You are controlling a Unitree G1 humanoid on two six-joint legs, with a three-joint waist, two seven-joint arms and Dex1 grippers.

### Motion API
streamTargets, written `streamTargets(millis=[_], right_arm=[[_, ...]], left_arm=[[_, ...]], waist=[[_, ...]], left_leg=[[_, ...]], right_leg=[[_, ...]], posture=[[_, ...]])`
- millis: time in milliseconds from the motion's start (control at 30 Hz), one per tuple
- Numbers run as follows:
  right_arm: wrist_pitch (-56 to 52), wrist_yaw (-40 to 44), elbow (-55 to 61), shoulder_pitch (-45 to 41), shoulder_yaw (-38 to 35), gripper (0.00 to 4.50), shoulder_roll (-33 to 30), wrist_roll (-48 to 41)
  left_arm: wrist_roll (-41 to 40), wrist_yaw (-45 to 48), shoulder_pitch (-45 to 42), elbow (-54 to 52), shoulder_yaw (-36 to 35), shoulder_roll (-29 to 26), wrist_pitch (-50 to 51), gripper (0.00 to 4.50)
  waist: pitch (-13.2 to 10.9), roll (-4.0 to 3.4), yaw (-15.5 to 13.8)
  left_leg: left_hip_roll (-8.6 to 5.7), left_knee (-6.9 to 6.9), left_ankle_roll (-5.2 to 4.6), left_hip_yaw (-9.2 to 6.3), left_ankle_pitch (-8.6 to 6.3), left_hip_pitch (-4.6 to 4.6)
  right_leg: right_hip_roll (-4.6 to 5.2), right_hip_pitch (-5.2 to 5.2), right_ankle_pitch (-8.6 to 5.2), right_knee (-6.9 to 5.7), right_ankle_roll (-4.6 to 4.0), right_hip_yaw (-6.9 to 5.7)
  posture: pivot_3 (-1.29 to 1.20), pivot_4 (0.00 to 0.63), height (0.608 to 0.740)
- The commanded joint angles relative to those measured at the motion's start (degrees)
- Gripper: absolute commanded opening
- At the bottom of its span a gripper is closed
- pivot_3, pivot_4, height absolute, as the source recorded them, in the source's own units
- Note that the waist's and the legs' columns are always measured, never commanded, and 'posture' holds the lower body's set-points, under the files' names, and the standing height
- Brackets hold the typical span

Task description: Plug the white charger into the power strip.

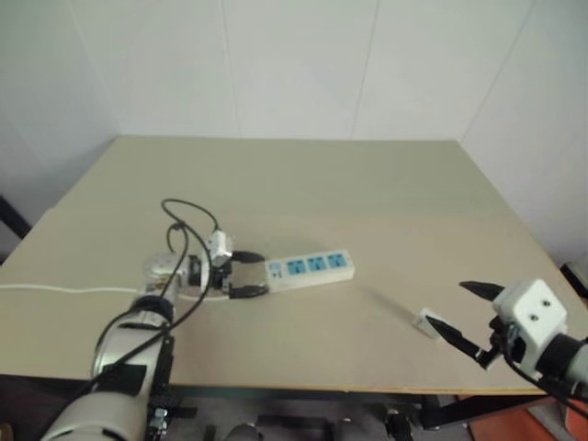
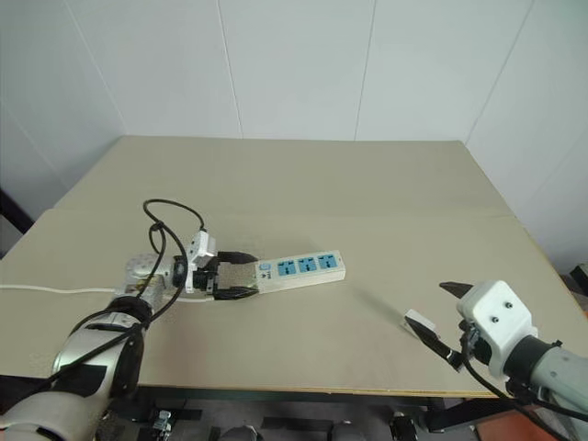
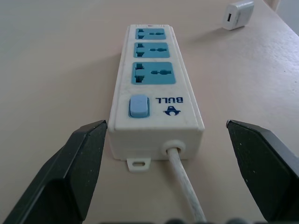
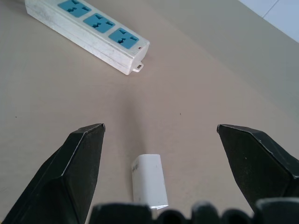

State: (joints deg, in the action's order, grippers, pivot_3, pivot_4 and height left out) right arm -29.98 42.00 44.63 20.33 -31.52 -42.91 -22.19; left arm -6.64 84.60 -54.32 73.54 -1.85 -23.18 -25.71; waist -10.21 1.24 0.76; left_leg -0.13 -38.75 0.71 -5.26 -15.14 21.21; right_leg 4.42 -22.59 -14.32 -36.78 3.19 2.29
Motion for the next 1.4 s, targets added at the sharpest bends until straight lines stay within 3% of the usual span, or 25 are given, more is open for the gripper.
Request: streamTargets(millis=[33,367,633,1400], right_arm=[[-0.7,-1.1,3.1,0.8,-1.9,4.5,0.6,-0.9],[-1.0,-2.8,4.3,1.9,-1.2,4.5,0.7,-0.4],[-1.3,-3.4,4.1,1.1,-0.8,4.5,0.2,-0.3],[-0.7,-2.5,3.8,1.8,-1.3,4.5,0.0,-0.3]], left_arm=[[1.2,-2.3,-2.2,0.6,-0.9,0.4,-1.3,4.45],[3.8,-0.5,-1.6,2.1,-0.7,1.9,2.2,4.45],[7.0,-6.3,0.2,2.4,0.0,2.1,-0.6,4.45],[4.7,-5.1,2.7,2.1,-4.8,6.0,-2.2,4.45]], waist=[[0.0,0.0,0.1],[0.0,0.0,0.1],[0.0,0.0,0.1],[0.0,0.01,0.1]], left_leg=[[0.0,0.0,0.0,0.0,0.0,0.0],[0.0,0.0,0.0,0.01,0.0,-0.01],[0.0,0.0,0.0,0.01,0.0,-0.01],[0.0,0.0,0.0,0.01,0.0,-0.01]], right_leg=[[0.0,0.0,0.0,0.01,0.0,0.0],[-0.01,-0.01,0.0,-0.02,0.0,0.01],[-0.01,-0.01,0.01,-0.02,0.0,0.01],[-0.01,0.0,0.01,-0.01,0.01,0.01]], posture=[[0.0,0.15,0.74],[0.0,0.15,0.74],[0.0,0.15,0.74],[0.0,0.15,0.74]])
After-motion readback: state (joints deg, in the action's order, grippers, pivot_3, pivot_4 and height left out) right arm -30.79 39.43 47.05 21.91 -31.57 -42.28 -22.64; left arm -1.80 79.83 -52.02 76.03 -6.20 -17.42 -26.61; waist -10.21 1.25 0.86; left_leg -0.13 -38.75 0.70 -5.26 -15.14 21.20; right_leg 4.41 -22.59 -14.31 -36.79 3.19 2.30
